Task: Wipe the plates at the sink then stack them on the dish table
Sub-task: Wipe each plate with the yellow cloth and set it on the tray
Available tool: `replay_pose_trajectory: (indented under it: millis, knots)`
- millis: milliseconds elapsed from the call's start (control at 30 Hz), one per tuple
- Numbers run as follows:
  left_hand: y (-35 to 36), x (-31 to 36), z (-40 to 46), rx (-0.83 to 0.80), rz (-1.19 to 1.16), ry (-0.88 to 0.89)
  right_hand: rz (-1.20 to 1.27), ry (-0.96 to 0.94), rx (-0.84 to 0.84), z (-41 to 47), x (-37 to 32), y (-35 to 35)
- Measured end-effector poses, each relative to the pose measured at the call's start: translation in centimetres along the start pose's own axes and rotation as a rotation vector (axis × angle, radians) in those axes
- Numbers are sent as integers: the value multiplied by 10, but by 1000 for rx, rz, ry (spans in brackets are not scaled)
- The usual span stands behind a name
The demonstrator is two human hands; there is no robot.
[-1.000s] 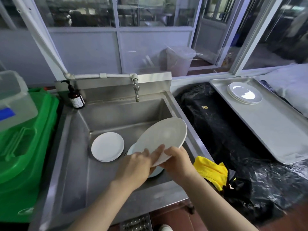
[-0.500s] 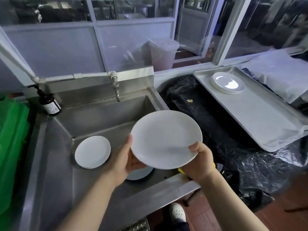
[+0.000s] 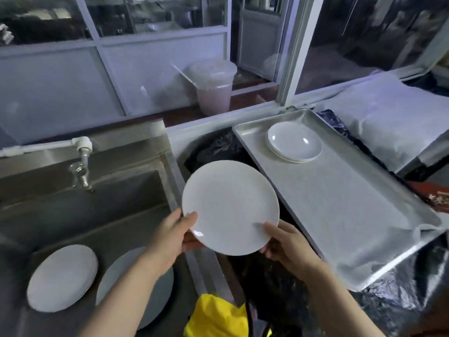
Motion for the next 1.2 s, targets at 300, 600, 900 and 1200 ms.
replay_pose_trajectory:
  millis: [300,600,900,1200]
  knots:
    - [51,53,68,-76,-8,18,298,-95,388,65,-20,-88]
    - [49,71,83,12,-107,-1,320,-33,570,161,-45,-142]
    - [29,65,78,76,-122,-24,323,14,612,220,-53,-157]
    - [22,59,72,113,-120,-36,403,32,629,239,-54,-152]
Point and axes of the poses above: each hand's wrist, its own z-axis towards the middle knuckle, its own y-axis out of the palm, x = y × z, the point moved 2 cm from there along z, towards the middle knuckle, and after that the axes turned 12 degrees about -y, right-handed, at the moved point
